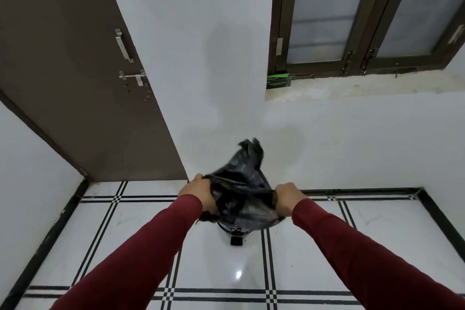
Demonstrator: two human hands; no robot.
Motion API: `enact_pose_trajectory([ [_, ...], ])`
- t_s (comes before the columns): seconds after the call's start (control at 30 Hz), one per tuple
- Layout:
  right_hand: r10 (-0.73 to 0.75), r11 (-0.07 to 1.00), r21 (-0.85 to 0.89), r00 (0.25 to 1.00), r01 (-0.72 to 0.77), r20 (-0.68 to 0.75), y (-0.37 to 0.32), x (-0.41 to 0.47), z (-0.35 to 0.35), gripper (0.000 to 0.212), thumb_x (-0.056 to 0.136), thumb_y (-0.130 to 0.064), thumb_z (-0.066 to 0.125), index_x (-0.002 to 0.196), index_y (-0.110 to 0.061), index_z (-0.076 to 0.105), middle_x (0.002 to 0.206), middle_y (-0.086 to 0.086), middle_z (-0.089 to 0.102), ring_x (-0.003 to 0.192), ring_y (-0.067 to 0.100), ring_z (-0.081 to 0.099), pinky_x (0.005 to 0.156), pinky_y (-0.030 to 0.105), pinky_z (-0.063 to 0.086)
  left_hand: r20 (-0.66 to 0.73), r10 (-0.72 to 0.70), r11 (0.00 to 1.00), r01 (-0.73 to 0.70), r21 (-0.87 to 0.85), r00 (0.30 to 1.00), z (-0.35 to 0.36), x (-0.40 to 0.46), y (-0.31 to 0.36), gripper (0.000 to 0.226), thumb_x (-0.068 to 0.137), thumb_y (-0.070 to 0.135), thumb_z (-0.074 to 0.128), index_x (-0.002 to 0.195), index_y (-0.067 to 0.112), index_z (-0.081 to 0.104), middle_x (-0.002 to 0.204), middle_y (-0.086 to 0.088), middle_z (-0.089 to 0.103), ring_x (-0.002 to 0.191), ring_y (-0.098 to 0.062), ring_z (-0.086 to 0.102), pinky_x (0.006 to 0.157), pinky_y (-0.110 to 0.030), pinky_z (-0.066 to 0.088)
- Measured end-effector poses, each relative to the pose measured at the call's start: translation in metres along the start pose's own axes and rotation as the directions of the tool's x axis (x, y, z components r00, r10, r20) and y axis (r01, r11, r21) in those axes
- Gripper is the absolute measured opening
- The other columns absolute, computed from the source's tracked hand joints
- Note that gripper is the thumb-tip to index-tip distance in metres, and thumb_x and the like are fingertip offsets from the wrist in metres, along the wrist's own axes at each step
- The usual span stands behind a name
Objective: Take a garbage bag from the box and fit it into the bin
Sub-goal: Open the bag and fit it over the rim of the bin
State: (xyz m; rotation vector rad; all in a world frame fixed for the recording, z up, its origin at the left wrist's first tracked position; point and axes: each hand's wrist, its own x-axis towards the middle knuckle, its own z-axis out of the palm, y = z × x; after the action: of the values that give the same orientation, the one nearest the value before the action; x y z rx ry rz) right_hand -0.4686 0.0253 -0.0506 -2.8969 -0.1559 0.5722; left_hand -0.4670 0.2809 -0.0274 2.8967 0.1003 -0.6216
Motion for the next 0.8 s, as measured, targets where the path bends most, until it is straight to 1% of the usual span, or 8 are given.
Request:
enact_pose_trajectory([
  [0.07,0.106,0.99,0.087,0.994,-0.108,0.024,0.0,0.002,-0.004,0.027,0.085,-0.013,0.06,0.108,-0.002,0.069,0.112,0.021,0.071,0.105,0.038,0.068,0.078,0.031,0.053,0.014,0.028,0.989,-0.026,-0.149,0.999,-0.001,0.003,-0.001,0.06,0.06,0.03,0.09,0.113,0.014,0.066,0.122,-0.005,0.052,0.099,-0.03,0.066,0.082,-0.039,0.061],
  [0.17,0.219,0.915,0.395,0.925,-0.084,-0.31,-0.003,0.008,-0.022,0.026,0.077,-0.013,0.067,0.102,-0.01,0.071,0.111,0.014,0.071,0.101,0.035,0.069,0.078,0.029,0.051,-0.271,-0.036,0.926,-0.07,-0.372,0.962,-0.016,0.008,0.005,0.042,0.07,0.021,0.08,0.108,0.01,0.066,0.125,-0.011,0.055,0.098,-0.038,0.067,0.089,-0.042,0.058],
  [0.3,0.105,0.799,0.356,0.47,0.485,-0.876,-0.03,-0.002,-0.038,0.03,0.089,0.0,0.061,0.118,-0.003,0.059,0.149,0.003,0.041,0.12,0.01,0.054,0.103,0.02,0.043,-0.795,-0.02,0.907,-0.324,-0.27,0.607,-0.028,-0.003,0.019,0.053,0.081,0.004,0.071,0.131,0.012,0.056,0.148,-0.004,0.035,0.081,-0.032,0.062,0.077,-0.041,0.054],
  [0.33,0.034,0.807,0.29,0.45,0.514,-0.892,-0.035,-0.001,-0.03,0.039,0.09,0.0,0.06,0.129,-0.003,0.057,0.151,0.002,0.039,0.124,0.01,0.052,0.107,0.021,0.042,-0.781,0.028,0.929,-0.305,-0.21,0.624,-0.024,-0.002,0.017,0.061,0.081,-0.001,0.068,0.138,0.012,0.051,0.15,-0.006,0.033,0.082,-0.031,0.061,0.075,-0.041,0.054],
  [0.4,-0.124,0.918,0.194,0.715,0.346,-0.688,-0.033,0.014,0.002,0.045,0.086,-0.002,0.06,0.13,-0.009,0.06,0.142,0.006,0.051,0.12,0.021,0.057,0.101,0.028,0.05,-0.468,0.108,0.986,-0.156,-0.065,0.877,-0.013,0.005,0.005,0.062,0.082,-0.001,0.062,0.142,0.011,0.049,0.147,-0.011,0.034,0.096,-0.035,0.065,0.082,-0.046,0.058],
  [0.47,-0.08,0.994,0.054,0.98,0.091,-0.182,-0.033,0.022,0.025,0.03,0.083,-0.01,0.059,0.111,-0.009,0.069,0.119,0.014,0.067,0.106,0.034,0.067,0.084,0.033,0.055,-0.029,0.062,0.997,-0.06,0.053,0.998,0.001,0.014,-0.018,0.049,0.085,0.008,0.062,0.134,0.01,0.055,0.142,-0.01,0.041,0.111,-0.034,0.064,0.096,-0.043,0.056],
  [0.57,0.055,0.972,0.221,0.995,-0.073,0.089,-0.04,0.03,0.03,0.028,0.08,-0.01,0.059,0.1,-0.012,0.078,0.105,0.008,0.076,0.101,0.026,0.071,0.084,0.026,0.055,0.031,0.058,0.998,-0.059,0.017,0.998,0.009,0.025,-0.047,0.039,0.084,0.014,0.061,0.123,0.014,0.061,0.136,-0.005,0.044,0.109,-0.03,0.065,0.096,-0.042,0.055],
  [0.8,0.265,0.806,0.578,0.951,-0.126,-0.161,-0.085,0.065,0.008,0.024,0.073,-0.007,0.063,0.091,-0.022,0.072,0.111,0.003,0.05,0.087,0.02,0.062,0.085,0.026,0.052,-0.117,0.046,0.956,-0.077,-0.283,0.992,-0.018,0.069,-0.094,0.029,0.081,0.011,0.057,0.109,0.012,0.067,0.123,-0.009,0.054,0.112,-0.033,0.062,0.096,-0.039,0.053],
])
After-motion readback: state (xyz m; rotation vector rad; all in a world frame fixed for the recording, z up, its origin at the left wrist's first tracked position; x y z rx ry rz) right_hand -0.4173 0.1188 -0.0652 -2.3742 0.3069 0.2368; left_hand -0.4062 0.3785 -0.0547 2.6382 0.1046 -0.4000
